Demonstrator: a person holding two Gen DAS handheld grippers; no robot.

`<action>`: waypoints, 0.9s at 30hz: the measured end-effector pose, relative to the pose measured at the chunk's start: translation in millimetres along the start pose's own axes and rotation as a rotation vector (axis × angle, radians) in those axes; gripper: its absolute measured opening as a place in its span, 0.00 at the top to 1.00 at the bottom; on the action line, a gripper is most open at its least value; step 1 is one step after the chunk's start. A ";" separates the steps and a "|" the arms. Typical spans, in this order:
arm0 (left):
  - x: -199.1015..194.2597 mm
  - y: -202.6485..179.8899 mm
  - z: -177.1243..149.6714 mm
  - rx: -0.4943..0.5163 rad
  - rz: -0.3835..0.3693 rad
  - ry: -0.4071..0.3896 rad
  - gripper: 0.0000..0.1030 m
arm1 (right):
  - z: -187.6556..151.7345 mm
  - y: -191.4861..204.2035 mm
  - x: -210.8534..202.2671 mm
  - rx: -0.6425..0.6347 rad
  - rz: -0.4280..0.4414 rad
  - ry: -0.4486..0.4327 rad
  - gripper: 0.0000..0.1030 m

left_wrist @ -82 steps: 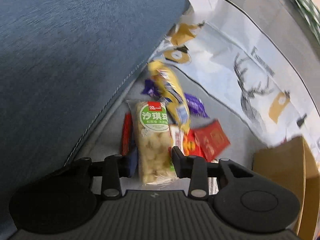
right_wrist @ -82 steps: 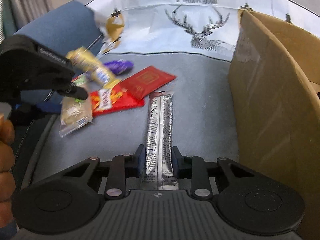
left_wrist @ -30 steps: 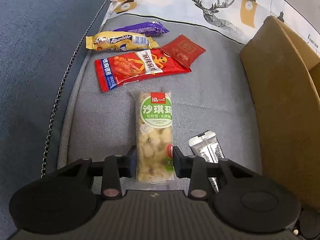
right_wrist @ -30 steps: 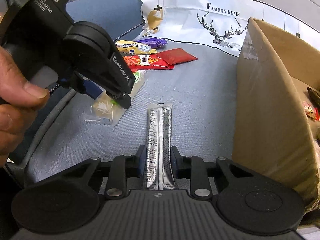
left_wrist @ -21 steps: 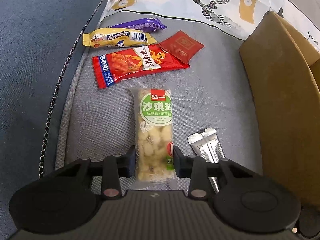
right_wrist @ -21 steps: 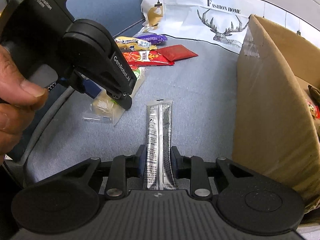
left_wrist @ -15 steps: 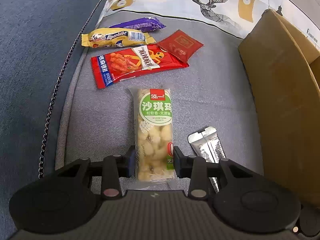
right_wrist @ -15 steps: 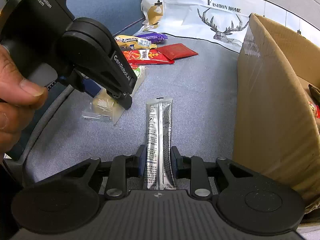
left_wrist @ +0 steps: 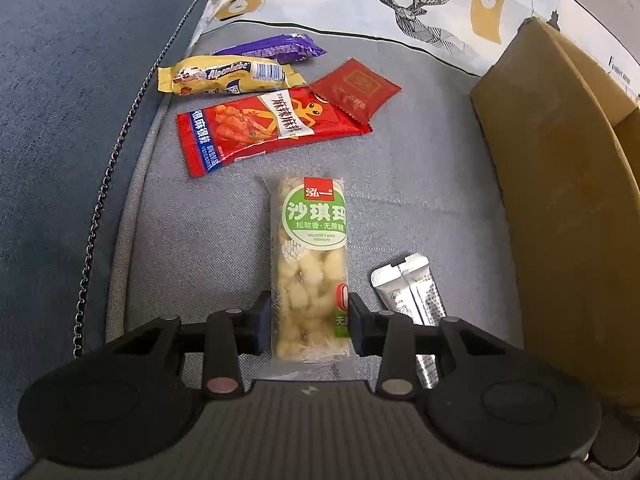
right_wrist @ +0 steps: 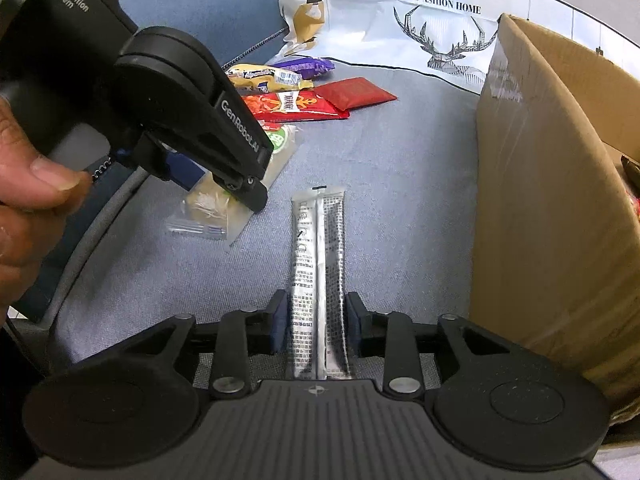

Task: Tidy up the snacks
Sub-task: 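Lift the sachima bag and silver stick pack off the cushion, then carry the sachima bag and silver stick pack over the cardboard box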

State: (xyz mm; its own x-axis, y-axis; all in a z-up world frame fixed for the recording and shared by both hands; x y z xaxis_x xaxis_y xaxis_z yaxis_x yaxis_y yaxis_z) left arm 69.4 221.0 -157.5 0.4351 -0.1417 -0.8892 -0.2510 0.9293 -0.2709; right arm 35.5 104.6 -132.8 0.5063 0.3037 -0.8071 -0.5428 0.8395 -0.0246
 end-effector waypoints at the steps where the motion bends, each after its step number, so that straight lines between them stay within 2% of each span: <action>1: 0.2 -0.2 -0.2 0.005 0.002 0.002 0.58 | -0.1 1.0 0.6 -0.005 -0.002 -0.001 0.66; 7: -2.3 -1.0 1.7 0.027 0.014 -0.011 0.60 | -1.0 3.8 -1.0 -0.023 -0.014 -0.013 0.69; 11: -17.4 -0.7 11.3 -0.008 -0.026 -0.099 0.61 | 3.0 0.7 -10.7 0.001 -0.022 -0.059 0.75; 17: -46.6 -4.6 18.4 -0.045 -0.091 -0.225 0.61 | 15.3 -1.4 -40.9 -0.017 -0.039 -0.215 0.76; 21: -70.3 -8.5 19.8 -0.069 -0.121 -0.319 0.61 | 16.6 -9.3 -54.5 0.006 -0.046 -0.263 0.77; 27: -100.4 -19.1 21.4 -0.031 -0.129 -0.436 0.61 | 20.6 -20.5 -76.7 0.054 -0.034 -0.342 0.77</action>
State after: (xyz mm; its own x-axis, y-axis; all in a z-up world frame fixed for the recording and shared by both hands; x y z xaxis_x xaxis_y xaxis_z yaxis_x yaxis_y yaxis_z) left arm 49.0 224.8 -55.3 0.7865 -0.0923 -0.6107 -0.1940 0.9018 -0.3862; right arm 21.6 73.4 -58.2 0.7241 0.4006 -0.5614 -0.4898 0.8718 -0.0097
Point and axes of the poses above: each gripper's, at about its wrist camera, not at the fingertips, and x roughly the way its jaws point, y to its left, z to its top, the point moved 8 cm from there along x, roughly the way its jaws point, and after that the axes turned 12 degrees about -z, right-handed, at the moved point
